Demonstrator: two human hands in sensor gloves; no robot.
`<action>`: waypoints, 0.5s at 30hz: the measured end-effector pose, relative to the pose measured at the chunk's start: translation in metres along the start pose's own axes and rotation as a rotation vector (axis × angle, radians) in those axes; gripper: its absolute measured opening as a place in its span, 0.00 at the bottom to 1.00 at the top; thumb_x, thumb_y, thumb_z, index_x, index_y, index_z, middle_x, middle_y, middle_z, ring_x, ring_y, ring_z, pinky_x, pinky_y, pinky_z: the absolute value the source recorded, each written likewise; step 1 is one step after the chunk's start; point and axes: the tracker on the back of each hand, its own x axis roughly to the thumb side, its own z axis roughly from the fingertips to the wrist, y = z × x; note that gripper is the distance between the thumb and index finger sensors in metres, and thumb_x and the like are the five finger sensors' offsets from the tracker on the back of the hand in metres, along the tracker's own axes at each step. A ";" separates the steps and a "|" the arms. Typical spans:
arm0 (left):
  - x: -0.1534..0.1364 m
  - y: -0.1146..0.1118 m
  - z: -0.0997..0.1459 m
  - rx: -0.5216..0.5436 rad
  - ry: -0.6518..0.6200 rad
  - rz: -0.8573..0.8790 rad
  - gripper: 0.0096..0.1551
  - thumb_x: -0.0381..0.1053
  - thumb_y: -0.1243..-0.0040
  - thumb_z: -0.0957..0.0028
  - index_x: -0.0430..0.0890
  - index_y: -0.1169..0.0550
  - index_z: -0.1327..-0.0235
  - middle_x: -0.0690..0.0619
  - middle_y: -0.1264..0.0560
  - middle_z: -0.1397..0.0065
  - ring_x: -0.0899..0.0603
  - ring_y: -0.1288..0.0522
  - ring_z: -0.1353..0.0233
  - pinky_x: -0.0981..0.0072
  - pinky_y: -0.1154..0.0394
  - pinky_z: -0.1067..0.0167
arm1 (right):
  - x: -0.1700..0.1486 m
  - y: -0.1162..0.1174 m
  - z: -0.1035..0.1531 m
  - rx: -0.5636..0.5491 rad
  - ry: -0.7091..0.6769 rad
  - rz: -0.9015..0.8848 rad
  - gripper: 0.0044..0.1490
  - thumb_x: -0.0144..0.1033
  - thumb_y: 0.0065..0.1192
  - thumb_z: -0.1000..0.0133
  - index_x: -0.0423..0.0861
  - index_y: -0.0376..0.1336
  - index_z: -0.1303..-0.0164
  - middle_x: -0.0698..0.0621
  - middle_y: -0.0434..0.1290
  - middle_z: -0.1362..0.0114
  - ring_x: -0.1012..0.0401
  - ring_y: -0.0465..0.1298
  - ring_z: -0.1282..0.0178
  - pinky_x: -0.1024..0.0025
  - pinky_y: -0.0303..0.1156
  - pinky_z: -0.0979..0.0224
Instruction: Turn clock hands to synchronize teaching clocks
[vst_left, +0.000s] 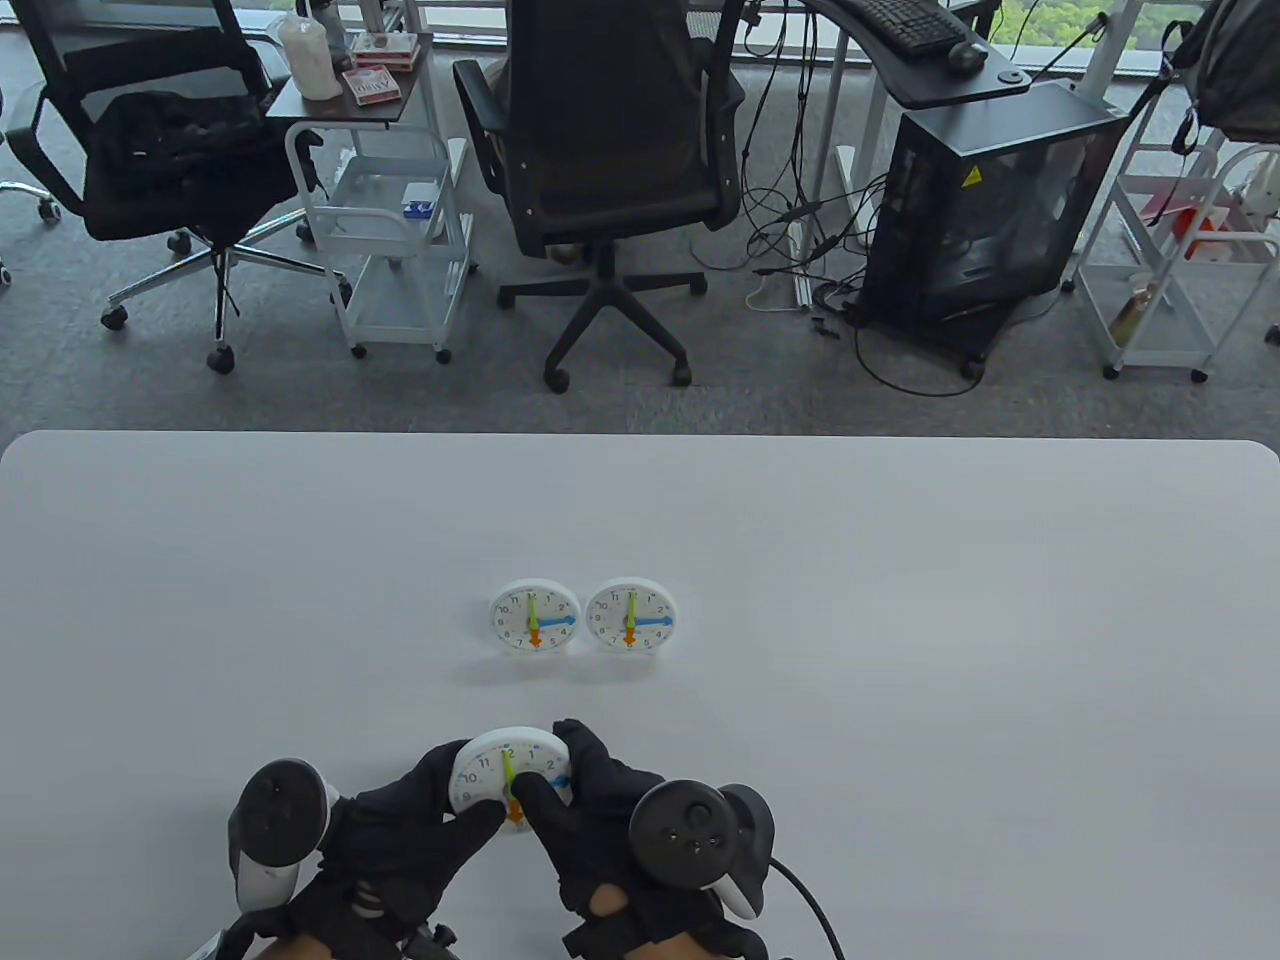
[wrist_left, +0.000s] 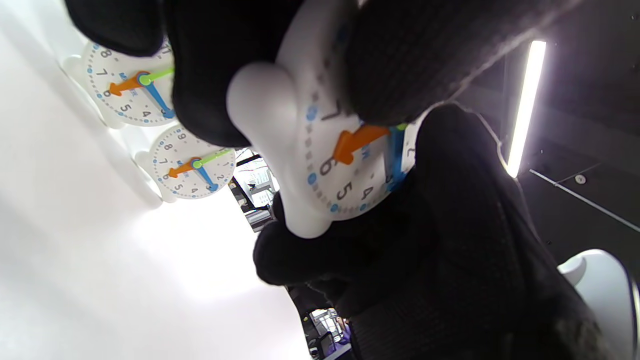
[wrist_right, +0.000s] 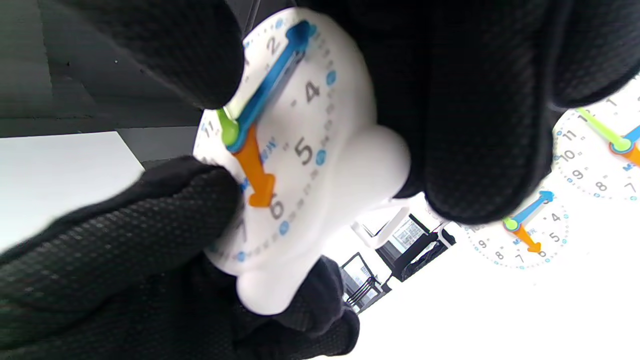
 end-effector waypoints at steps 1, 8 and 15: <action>0.000 0.001 -0.001 0.003 0.000 0.002 0.31 0.52 0.28 0.48 0.48 0.27 0.34 0.49 0.15 0.41 0.36 0.15 0.47 0.29 0.31 0.40 | 0.000 -0.001 0.000 0.003 0.000 -0.015 0.50 0.58 0.58 0.41 0.23 0.63 0.35 0.37 0.80 0.47 0.43 0.86 0.57 0.36 0.73 0.46; -0.002 0.005 -0.005 -0.032 0.015 -0.037 0.29 0.50 0.27 0.49 0.50 0.25 0.34 0.48 0.15 0.39 0.34 0.16 0.42 0.27 0.34 0.38 | 0.002 -0.013 -0.003 0.013 -0.046 -0.024 0.34 0.40 0.66 0.43 0.32 0.68 0.33 0.38 0.76 0.38 0.41 0.81 0.43 0.32 0.68 0.40; -0.013 0.009 -0.005 -0.009 0.079 -0.059 0.41 0.57 0.28 0.48 0.49 0.33 0.24 0.39 0.29 0.22 0.25 0.30 0.27 0.22 0.43 0.37 | -0.014 -0.018 -0.009 0.032 -0.014 0.051 0.33 0.36 0.68 0.46 0.32 0.68 0.34 0.40 0.78 0.39 0.41 0.80 0.42 0.31 0.67 0.38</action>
